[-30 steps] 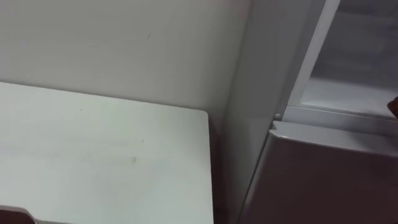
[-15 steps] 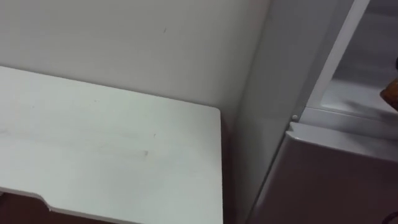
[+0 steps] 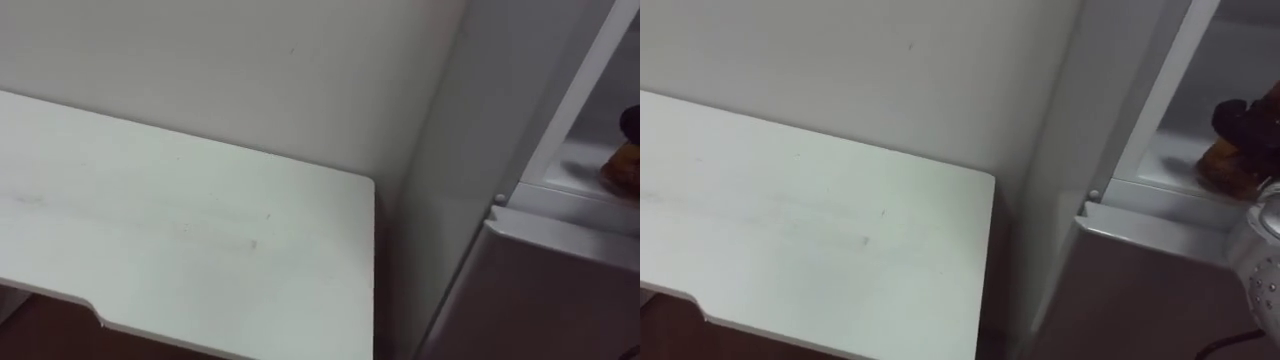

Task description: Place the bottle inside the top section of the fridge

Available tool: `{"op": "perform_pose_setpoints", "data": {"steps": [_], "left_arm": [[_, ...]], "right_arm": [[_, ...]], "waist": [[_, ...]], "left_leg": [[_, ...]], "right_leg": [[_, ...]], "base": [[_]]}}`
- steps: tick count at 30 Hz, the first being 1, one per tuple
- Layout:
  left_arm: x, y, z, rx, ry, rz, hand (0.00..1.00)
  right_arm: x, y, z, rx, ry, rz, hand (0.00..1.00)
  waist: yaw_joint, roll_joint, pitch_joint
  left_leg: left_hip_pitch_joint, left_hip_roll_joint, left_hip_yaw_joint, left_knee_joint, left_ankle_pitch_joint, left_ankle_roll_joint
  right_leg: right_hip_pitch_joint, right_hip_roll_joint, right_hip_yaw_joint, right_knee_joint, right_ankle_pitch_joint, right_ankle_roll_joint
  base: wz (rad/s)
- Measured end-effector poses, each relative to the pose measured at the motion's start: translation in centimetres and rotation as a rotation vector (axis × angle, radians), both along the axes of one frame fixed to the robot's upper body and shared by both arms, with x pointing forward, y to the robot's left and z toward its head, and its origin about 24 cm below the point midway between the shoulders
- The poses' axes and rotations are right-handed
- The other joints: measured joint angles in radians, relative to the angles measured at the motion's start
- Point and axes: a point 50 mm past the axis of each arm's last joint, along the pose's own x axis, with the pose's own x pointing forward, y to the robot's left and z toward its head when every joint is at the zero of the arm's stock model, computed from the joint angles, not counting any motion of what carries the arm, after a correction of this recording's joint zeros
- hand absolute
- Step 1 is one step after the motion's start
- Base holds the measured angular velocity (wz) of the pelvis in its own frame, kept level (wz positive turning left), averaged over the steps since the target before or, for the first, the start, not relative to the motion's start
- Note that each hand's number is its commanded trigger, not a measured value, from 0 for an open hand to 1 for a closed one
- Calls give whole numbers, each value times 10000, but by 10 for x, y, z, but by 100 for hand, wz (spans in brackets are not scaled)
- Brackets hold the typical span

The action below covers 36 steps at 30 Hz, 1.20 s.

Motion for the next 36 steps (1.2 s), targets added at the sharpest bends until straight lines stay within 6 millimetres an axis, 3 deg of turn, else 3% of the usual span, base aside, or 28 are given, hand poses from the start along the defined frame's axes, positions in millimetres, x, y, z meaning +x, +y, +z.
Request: {"op": "perform_pose_setpoints", "data": {"steps": [2,3,5,6,7,14,20,23,36], "left_arm": [[0,0,0,-43,35,-5,0],[0,0,0,-92,52,-7,0],[1,0,0,-168,32,-20,0],[1,0,0,-167,31,-20,0],[2,0,0,-166,28,-20,0],[4,1,1,-150,-78,-69,0],[2,2,2,-200,14,-61,0],[1,2,2,-187,80,-37,0],[2,8,5,-11,59,-110,0]], "right_arm": [[0,-4,-5,51,239,22,97],[0,-5,-7,73,303,15,88],[0,-9,-12,139,531,7,49],[1,-9,-13,152,571,51,36],[1,-10,-14,174,616,119,2],[4,-6,-12,-213,626,794,0],[3,-10,-21,-268,1102,719,0],[4,-9,-25,-437,1304,847,0],[2,-16,-34,-451,1717,1143,0]], "waist": [[111,-89,-21],[132,-83,-14],[240,-164,-57],[253,-174,-61],[269,-186,-69],[562,-31,43],[768,-37,45],[776,-82,18],[788,-215,44]], "left_leg": [[-19,-8,-77,57,-25,-10],[-30,-10,-103,67,-27,-12],[-62,-17,-192,100,-35,-24],[-71,-18,-212,110,-38,-28],[-91,-19,-243,131,-43,-34],[-304,-6,-359,478,-150,-93],[-403,-1,-360,560,-140,-106],[-397,4,-361,562,-133,-112],[-312,20,-342,558,-139,-108]], "right_leg": [[67,17,-12,-71,0,0],[69,18,-13,-72,0,-1],[73,27,-14,-71,0,0],[76,29,-15,-71,0,0],[81,34,-15,-74,1,0],[78,56,-32,-43,0,-1],[-1,56,-23,-25,0,-4],[4,64,-24,-16,4,-10],[14,54,-1,88,8,-16]], "base": [[7],[8],[9],[8],[9],[4],[0],[0],[0]]}}
